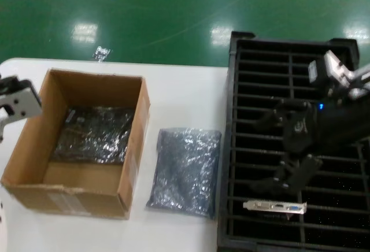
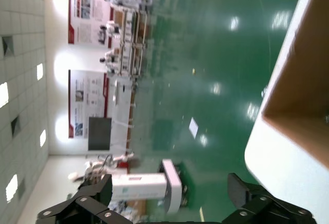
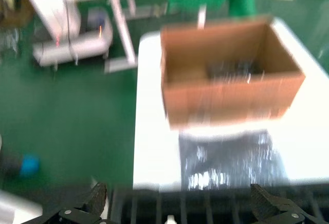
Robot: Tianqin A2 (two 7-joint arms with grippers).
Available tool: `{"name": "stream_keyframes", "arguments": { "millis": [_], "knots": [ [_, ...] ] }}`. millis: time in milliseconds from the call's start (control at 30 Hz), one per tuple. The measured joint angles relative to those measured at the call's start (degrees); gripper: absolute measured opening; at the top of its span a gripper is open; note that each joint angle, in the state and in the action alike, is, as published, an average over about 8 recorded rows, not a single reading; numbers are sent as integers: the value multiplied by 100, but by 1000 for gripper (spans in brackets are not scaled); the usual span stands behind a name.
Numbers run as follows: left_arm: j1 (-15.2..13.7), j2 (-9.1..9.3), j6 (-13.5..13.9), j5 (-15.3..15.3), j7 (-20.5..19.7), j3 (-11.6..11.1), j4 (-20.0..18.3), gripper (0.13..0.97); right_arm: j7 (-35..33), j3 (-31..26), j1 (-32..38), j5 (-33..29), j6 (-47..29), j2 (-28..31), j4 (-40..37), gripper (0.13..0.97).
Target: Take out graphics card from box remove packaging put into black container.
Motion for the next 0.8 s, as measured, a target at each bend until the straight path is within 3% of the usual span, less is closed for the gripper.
{"name": "stream_keyframes", "arguments": {
  "millis": [133, 300, 567, 800],
  "knots": [
    [45, 217, -81, 371, 189, -34, -44, 776, -20, 377, -205, 457, 241, -69, -203, 966],
    [111, 360, -106, 432, 328, 30, -76, 863, 134, 750, -381, 910, 452, -87, -215, 966],
    [237, 368, -109, 29, 467, 234, -103, 908, 645, 1344, -819, 1741, 773, -53, 71, 966],
    [368, 354, -73, -477, 441, 320, -140, 955, 1038, 1457, -1068, 1836, 1078, 65, 441, 966]
  ]
}}
